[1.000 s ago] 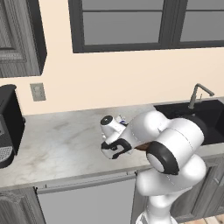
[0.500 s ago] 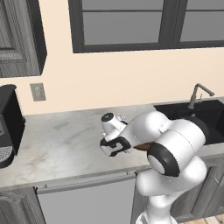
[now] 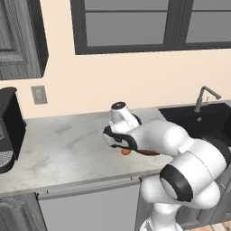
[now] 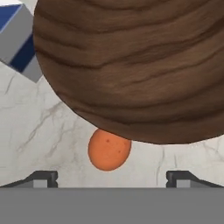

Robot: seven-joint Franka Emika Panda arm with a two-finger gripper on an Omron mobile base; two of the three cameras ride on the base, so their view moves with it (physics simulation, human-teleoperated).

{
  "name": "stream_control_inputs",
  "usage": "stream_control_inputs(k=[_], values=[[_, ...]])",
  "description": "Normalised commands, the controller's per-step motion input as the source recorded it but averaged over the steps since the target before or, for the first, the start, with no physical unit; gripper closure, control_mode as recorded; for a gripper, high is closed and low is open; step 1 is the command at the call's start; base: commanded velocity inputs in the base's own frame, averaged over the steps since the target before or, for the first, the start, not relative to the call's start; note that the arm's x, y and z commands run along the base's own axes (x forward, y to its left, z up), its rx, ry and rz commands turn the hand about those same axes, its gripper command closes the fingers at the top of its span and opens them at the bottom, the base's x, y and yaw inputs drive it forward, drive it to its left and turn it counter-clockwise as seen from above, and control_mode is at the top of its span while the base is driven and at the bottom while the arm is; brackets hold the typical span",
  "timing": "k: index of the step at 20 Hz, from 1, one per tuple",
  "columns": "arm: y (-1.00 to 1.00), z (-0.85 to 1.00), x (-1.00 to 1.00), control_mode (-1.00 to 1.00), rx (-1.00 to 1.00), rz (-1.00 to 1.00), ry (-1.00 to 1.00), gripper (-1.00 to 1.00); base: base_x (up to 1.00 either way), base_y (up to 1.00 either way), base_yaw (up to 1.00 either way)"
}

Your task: Gather the eggs and milk located in the vicinity of the sink area and place them right next to the bowl.

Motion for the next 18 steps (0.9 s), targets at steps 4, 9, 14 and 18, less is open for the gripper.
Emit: stream_control_inputs(k=[4, 9, 14, 18], values=[[-0.48, 0.61, -0.08, -1.00, 0.03, 0.07, 0.10, -1.00, 0.00, 0.00, 0.00], [-0.49, 0.27, -0.22, -1.00, 0.09, 0.20, 0.09, -1.00, 0.00, 0.00, 0.00], [-0.40, 0.15, 0.03, -1.00, 0.06, 0.21, 0.02, -1.00, 0.00, 0.00, 0.00], [-0.67, 0.16, 0.24, -1.00, 0.01, 0.58, 0.02, -1.00, 0.00, 0.00, 0.00]])
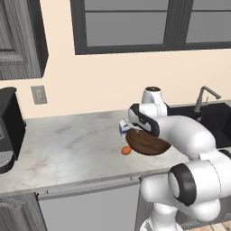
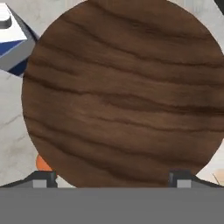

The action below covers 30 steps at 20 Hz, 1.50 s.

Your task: Gather the eggs and milk located in the vicinity of the sink area and place them right next to the bowl.

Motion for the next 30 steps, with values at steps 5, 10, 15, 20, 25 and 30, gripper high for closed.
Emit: stream_control_inputs(k=[5, 10, 15, 20, 25, 30], values=[[-0.52, 0.33, -0.07, -1.00, 0.00, 0.38, 0.01, -1.00, 0.00, 0.00, 0.00], [-0.09, 0.07, -0.28, -1.00, 0.00, 0.47, 0.00, -1.00, 0.00, 0.00, 0.00], [0.00, 0.14, -0.52, -1.00, -0.07, 0.47, -0.05, -1.00, 0.00, 0.00, 0.00], [0.00, 0.01, -0.18, -1.00, -0.02, 0.06, 0.00, -1.00, 0.00, 0.00, 0.00], [0.00, 0.00, 0.01, -1.00, 0.00, 0.00, -0.01, -1.00, 0.00, 0.00, 0.00], [0.00, 0.00, 0.00, 1.00, 0.00, 0.00, 0.00, -1.00, -0.05, -0.15, 0.06]])
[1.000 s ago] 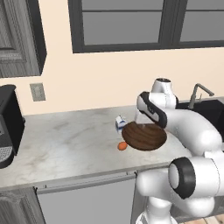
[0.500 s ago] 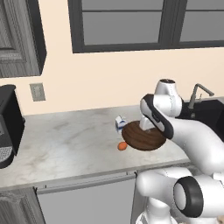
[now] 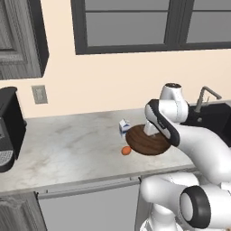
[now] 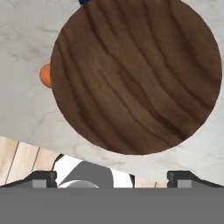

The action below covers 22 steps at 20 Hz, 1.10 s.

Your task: Gather the eggs and milk located in the vicinity of the sink area and place them right next to the bowl.

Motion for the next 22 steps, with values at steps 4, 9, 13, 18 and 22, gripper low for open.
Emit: stream_control_inputs(k=[4, 9, 13, 18, 22], values=[[0.00, 0.00, 0.00, 1.00, 0.00, 0.00, 0.00, -1.00, -0.19, -0.90, 0.02], [0.00, 0.00, 0.00, 1.00, 0.00, 0.00, 0.00, -1.00, -0.02, -1.00, -0.12], [0.00, 0.00, 0.00, 1.00, 0.00, 0.00, 0.00, -1.00, 0.00, -0.93, -0.19], [0.00, 0.00, 0.00, 1.00, 0.00, 0.00, 0.00, -1.00, 0.00, -0.93, -0.08], [0.00, 0.00, 0.00, 1.00, 0.00, 0.00, 0.00, -1.00, 0.00, -0.93, 0.00]])
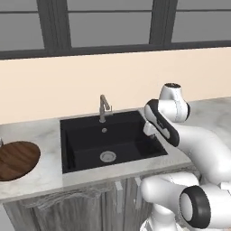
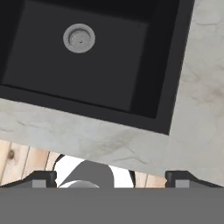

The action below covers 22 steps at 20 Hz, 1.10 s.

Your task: Gather the eggs and milk located in the vicinity of the sink area and place them right next to the bowl.

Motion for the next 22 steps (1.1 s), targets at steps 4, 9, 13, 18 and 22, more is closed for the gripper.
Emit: stream_control_inputs(k=[4, 9, 13, 18, 22], values=[[0.00, 0.00, 0.00, 1.00, 0.00, 0.00, 0.00, -1.00, 0.00, -0.92, 0.00], [0.00, 0.00, 0.00, 1.00, 0.00, 0.00, 0.00, -1.00, 0.00, -0.95, 0.00], [0.00, 0.00, 0.00, 1.00, 0.00, 0.00, 0.00, -1.00, 0.00, -0.93, 0.00], [0.00, 0.00, 0.00, 1.00, 0.00, 0.00, 0.00, -1.00, 0.00, -0.85, 0.00], [0.00, 0.00, 0.00, 1.00, 0.00, 0.00, 0.00, -1.00, 0.00, -0.65, 0.00]])
